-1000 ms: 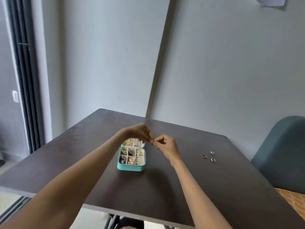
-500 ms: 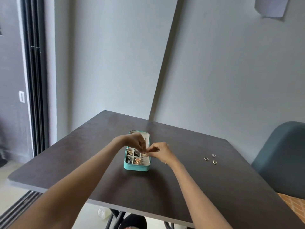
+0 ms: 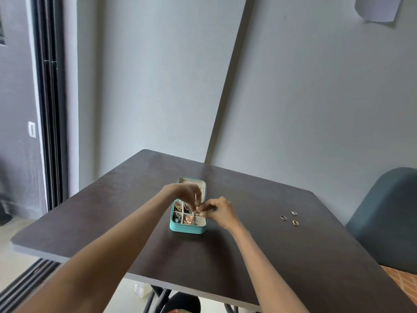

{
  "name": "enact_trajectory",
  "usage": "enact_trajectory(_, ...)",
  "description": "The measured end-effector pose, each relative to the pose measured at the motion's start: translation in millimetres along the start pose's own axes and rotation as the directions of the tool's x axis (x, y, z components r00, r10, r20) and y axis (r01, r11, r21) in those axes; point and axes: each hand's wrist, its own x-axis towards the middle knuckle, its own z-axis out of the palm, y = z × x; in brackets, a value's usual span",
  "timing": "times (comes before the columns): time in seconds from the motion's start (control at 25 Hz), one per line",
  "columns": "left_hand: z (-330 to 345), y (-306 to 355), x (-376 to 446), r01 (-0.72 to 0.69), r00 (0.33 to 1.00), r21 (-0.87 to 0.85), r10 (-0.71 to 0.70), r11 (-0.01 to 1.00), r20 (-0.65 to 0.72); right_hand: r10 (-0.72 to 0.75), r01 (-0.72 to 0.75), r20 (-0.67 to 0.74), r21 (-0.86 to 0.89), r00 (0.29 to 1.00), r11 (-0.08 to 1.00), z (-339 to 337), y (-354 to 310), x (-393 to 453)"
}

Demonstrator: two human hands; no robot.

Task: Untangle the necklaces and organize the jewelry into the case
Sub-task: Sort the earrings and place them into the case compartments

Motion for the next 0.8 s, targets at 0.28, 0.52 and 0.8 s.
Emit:
enact_trajectory(0.28,-2,3,2,0.023,0.999,0.075,-0.025,0.997,0.022,0.019,-0.015,0.034,-0.101,0.999,0.995,3,-2,-3)
enact_trajectory(0.52,-3,6,2,0.030,0.999,0.108,-0.034,0.994,0.036,0.050,-0.048,-0.036,0.053,0.998,0.997,8,-3,-10)
enact_trajectory(0.8,-1,1,4,0.026,0.999,0.070,-0.028,0.997,0.032,0.091,-0.082,-0.047,0.167,0.995,0.983,12,-2,-4)
